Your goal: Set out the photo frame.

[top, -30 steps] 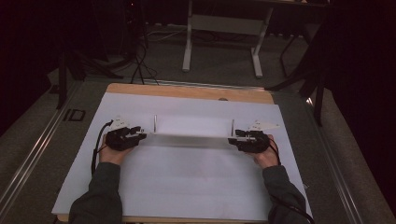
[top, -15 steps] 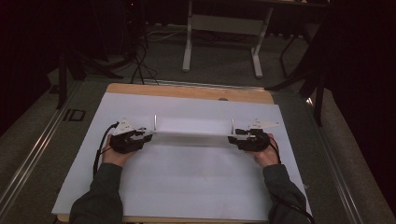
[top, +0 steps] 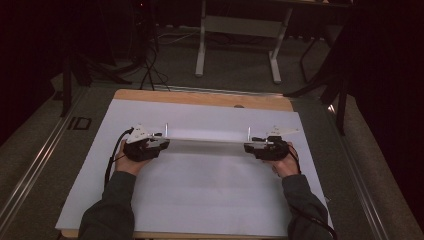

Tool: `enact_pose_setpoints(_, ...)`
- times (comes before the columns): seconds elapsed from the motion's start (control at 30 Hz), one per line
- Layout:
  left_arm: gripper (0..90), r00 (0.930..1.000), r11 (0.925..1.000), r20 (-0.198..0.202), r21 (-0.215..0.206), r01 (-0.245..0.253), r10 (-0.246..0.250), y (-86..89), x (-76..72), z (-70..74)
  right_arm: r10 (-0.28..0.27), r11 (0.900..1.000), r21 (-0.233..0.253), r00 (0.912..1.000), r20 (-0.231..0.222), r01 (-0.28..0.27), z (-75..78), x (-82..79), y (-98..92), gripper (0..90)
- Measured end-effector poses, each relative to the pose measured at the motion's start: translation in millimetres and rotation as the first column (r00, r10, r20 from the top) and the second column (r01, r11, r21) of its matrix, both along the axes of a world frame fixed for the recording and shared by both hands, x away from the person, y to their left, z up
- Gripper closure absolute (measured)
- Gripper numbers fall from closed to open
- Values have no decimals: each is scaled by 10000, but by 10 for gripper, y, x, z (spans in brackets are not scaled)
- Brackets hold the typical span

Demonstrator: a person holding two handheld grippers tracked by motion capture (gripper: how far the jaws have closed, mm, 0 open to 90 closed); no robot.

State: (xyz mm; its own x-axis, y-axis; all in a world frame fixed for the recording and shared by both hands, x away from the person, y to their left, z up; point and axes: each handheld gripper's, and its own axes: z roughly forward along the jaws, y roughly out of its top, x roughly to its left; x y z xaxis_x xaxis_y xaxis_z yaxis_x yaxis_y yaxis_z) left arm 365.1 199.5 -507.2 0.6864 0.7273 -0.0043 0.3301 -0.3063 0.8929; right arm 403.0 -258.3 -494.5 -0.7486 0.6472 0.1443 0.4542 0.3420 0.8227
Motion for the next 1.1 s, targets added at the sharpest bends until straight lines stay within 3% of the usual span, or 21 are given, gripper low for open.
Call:
enact_pose_setpoints(0.17,516,9999,9995,-98,-301,-63,60,8,22,-1,-52,9999,128,9999,-122,54,6,27,-5,443)
enact_pose_setpoints(0.43,515,9998,9992,-171,-386,-72,65,16,43,2,-367,9993,-17,9992,-150,367,-22,55,-13,400)
enact_pose_setpoints(0.57,515,9996,9984,-253,-538,-171,157,17,62,8,-534,9985,146,9984,-199,537,-45,63,-29,391)
enact_pose_setpoints(0.7,519,9993,9973,-244,-684,-283,266,18,85,8,-630,9973,406,9976,290,618,-42,41,-40,396)
enact_pose_setpoints(0.9,524,9989,9967,-253,-695,-408,391,10,111,20,-728,9973,144,9890,1286,715,-9,-23,-1,458)
enact_pose_setpoints(1.0,528,9986,9967,-235,-658,-483,468,2,125,30,-803,9967,52,9842,1579,805,0,-46,22,490)
enact_pose_setpoints(1.1,530,9982,9961,-237,-679,-568,553,-2,138,33,-964,9953,284,9821,1616,930,12,-51,33,490)
